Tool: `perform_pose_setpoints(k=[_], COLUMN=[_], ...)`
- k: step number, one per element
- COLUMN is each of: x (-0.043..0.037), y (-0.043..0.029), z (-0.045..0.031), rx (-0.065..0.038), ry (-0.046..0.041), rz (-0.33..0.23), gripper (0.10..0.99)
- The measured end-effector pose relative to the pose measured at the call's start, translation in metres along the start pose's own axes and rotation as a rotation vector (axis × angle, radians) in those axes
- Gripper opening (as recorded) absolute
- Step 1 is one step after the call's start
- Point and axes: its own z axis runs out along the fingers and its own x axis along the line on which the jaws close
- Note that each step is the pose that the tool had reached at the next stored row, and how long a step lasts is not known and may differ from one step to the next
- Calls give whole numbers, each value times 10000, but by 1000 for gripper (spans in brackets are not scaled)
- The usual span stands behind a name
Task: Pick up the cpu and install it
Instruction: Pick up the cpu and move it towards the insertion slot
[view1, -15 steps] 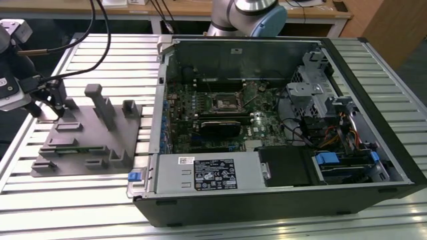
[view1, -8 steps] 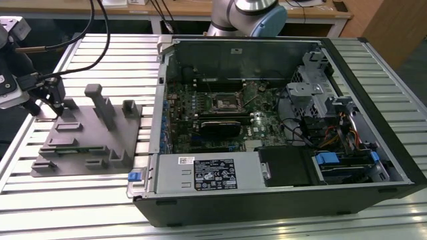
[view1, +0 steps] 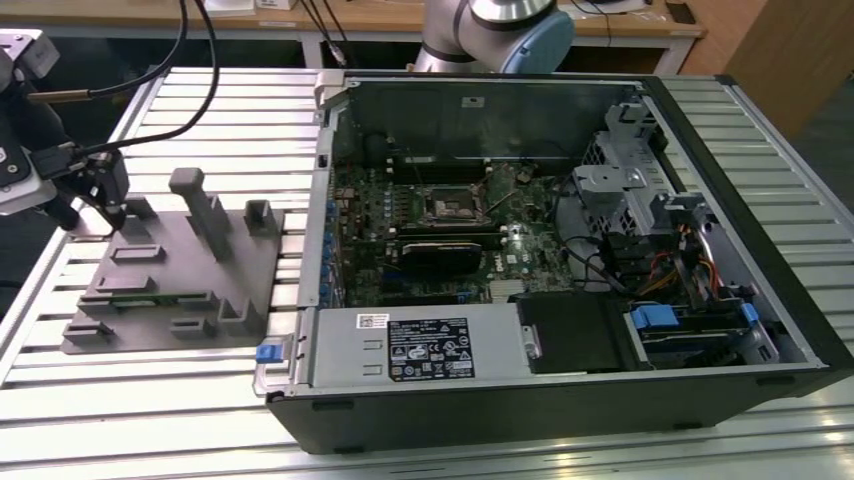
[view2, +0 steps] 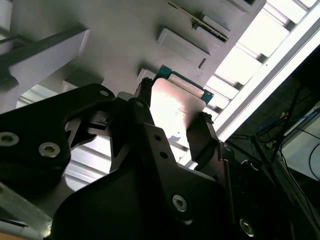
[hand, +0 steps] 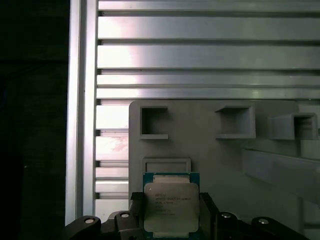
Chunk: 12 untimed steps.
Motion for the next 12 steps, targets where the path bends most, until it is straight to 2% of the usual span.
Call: perform_pose_setpoints(k=[12], x=[-1], y=[5], z=[-67], rx=[-1], ry=[-1], rz=[0], gripper=[533])
